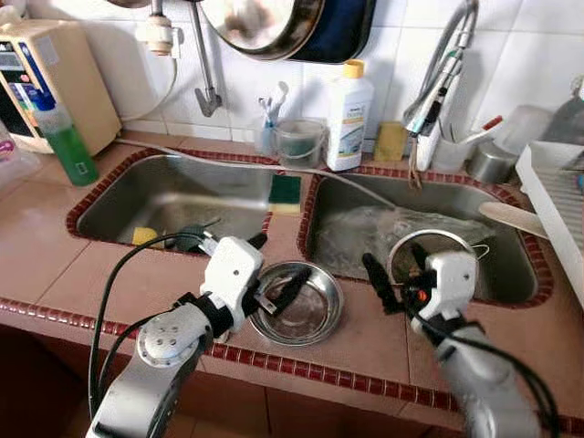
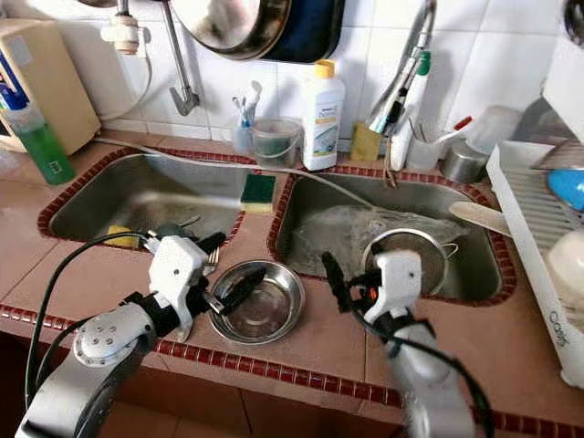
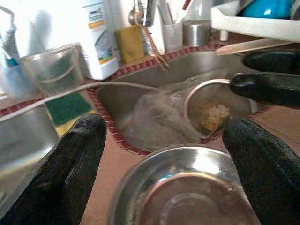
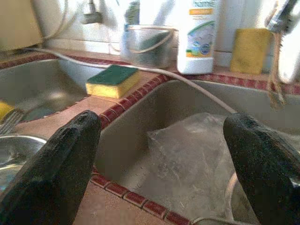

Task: Kitchen organization

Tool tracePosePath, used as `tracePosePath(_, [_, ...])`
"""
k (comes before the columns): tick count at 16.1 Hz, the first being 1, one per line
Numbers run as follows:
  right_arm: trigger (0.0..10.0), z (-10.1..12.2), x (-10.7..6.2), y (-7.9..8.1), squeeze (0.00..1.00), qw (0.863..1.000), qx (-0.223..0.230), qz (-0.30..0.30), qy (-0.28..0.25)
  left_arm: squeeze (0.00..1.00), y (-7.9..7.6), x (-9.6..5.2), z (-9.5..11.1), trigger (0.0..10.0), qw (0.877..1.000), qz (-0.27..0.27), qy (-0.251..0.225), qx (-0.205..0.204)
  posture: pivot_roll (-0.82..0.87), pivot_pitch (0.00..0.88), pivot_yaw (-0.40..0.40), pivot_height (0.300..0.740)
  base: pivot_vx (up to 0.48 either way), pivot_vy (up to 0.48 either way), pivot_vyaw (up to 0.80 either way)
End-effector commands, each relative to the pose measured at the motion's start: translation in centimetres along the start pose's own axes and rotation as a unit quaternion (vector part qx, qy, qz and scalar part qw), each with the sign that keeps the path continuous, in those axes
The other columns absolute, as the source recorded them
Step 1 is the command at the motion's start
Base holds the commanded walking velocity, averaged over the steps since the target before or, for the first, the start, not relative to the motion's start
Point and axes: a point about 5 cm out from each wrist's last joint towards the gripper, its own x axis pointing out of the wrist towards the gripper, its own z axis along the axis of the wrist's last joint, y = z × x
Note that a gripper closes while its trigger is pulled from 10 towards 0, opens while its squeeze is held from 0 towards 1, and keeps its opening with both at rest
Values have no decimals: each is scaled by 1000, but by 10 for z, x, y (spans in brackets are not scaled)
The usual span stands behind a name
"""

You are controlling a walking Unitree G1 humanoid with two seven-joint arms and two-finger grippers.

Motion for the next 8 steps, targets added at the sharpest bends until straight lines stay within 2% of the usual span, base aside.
tracePosePath(1, [10000,1,4,1,0,1000,10,25,8,0,-1,0,6,10000,1000,-11,-4,7,-160,18,37,740,0,0,0])
tracePosePath(2, [10000,3,7,3,0,998,4,66,18,0,0,1,10,10000,1000,-10,-9,2,-158,17,34,740,0,0,0])
tracePosePath(5, [10000,5,11,5,0,991,1,127,40,0,-2,2,14,10000,1000,-8,-13,-5,-148,9,23,740,0,0,0])
tracePosePath(8, [10000,5,18,7,0,982,17,175,68,0,-4,3,16,10000,1000,-7,-16,-6,-141,7,16,740,0,0,0])
